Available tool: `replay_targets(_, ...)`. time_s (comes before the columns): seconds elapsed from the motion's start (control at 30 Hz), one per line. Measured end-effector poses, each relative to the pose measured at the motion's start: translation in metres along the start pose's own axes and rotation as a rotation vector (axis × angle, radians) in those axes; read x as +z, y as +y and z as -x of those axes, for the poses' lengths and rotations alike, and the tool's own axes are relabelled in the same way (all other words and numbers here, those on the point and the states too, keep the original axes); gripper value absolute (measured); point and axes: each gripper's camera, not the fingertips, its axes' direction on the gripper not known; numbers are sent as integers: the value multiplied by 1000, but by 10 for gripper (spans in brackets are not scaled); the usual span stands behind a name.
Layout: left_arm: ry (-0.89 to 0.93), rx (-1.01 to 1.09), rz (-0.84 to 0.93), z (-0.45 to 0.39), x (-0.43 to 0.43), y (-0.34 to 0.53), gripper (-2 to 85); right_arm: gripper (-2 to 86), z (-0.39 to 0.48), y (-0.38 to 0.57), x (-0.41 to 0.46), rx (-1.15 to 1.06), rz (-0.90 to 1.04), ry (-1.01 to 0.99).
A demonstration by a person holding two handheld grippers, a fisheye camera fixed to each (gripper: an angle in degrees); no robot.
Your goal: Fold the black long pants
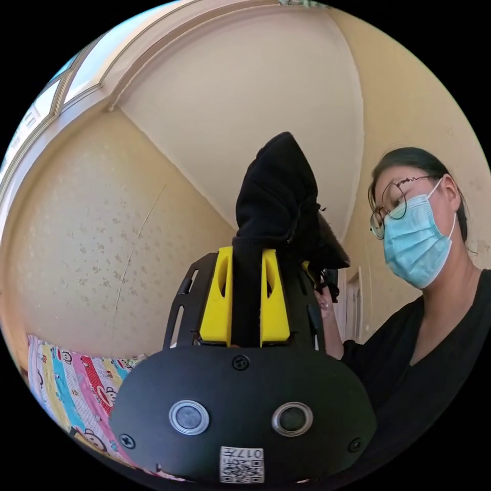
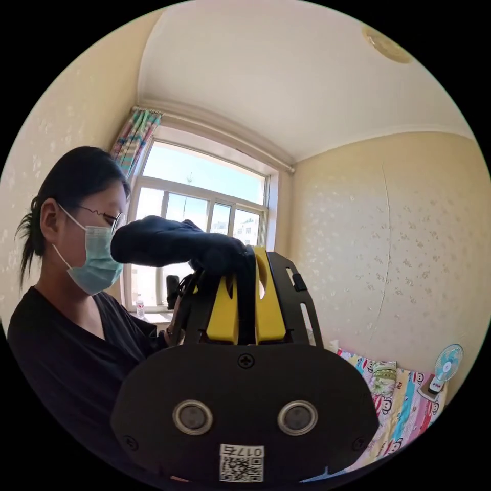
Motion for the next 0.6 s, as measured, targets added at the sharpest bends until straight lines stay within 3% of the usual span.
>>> replay_targets(0.07, -68, -25, 26, 8, 28, -13, 85, 58, -46, -14, 5, 62, 21, 46)
replay_targets(0.2, -270, -59, 166, 88, 112, -17, 91, 74, -231, -21, 80, 273, 174, 245)
replay_targets(0.3, -460, -211, 375, 235, 211, 20, 119, 116, -409, 26, 163, 438, 390, 468)
replay_targets(0.37, -640, -395, 633, 359, 240, 96, 120, 121, -498, 93, 187, 647, 564, 573)
replay_targets(0.4, -673, -442, 691, 382, 235, 119, 116, 117, -531, 141, 184, 754, 612, 591)
replay_targets(0.47, -704, -536, 817, 442, 184, 218, 116, 109, -552, 208, 171, 767, 621, 560)
replay_targets(0.6, -785, -695, 1068, 487, 73, 399, 123, 98, -566, 414, 133, 793, 947, 509)
